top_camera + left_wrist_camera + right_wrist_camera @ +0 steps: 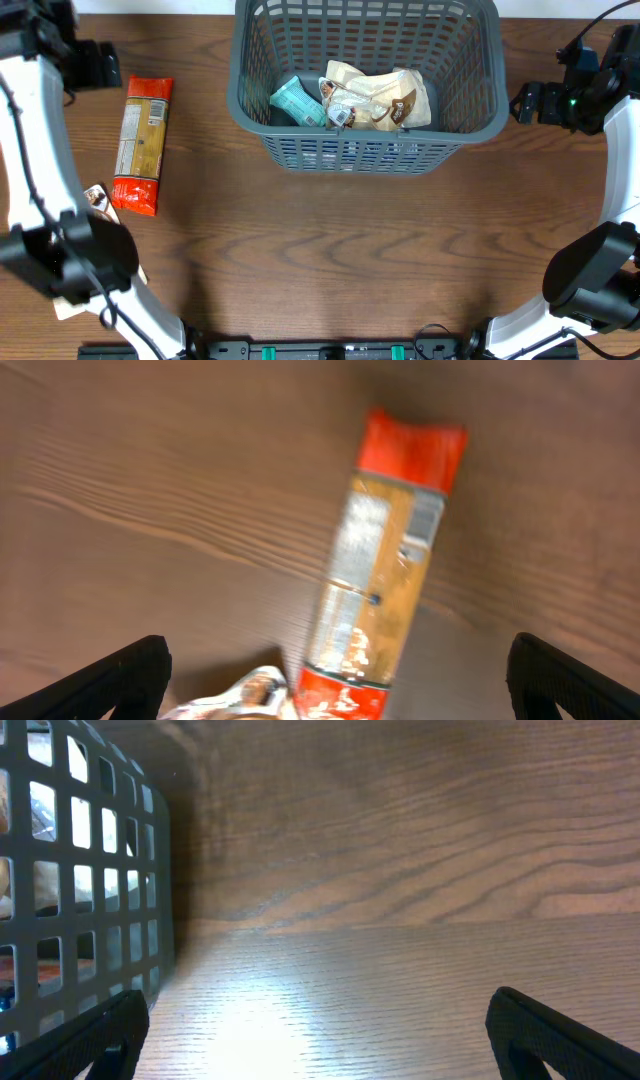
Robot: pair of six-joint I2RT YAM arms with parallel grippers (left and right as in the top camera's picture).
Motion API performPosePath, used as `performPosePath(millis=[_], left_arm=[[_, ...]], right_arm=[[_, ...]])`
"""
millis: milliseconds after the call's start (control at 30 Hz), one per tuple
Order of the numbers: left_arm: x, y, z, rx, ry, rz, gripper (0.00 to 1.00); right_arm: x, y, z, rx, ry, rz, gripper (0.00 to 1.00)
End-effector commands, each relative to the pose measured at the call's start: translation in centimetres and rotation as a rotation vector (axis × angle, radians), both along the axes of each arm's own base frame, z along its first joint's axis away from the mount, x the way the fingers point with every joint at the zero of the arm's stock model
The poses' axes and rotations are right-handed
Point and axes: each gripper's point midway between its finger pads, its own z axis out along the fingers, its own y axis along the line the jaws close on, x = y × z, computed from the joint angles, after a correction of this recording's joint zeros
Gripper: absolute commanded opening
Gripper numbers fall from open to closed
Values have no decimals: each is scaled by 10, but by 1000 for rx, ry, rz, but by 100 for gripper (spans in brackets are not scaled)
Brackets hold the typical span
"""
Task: Pack container
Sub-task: 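Move the left gripper back to the spaghetti package and grasp it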
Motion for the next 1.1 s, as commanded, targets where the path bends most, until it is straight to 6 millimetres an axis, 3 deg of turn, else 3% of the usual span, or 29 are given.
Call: performPosePath(millis=[0, 167, 467, 633, 1067], left_arm=[[7, -14, -53, -106, 107, -13, 99], [3, -21, -110, -134, 270, -102, 99], [-5, -24, -170, -170, 415, -171, 99], [-10, -26, -193, -190, 466, -170, 99], [-24, -29, -231, -204, 504, -169, 99]], right_arm=[[-2, -4, -7, -1, 18, 3, 99], [-2, -4, -7, -1, 18, 3, 99], [0, -5, -6, -5, 11, 3, 99], [4, -7, -4, -12, -9, 2, 99], [6, -8, -3, -21, -19, 12, 99]])
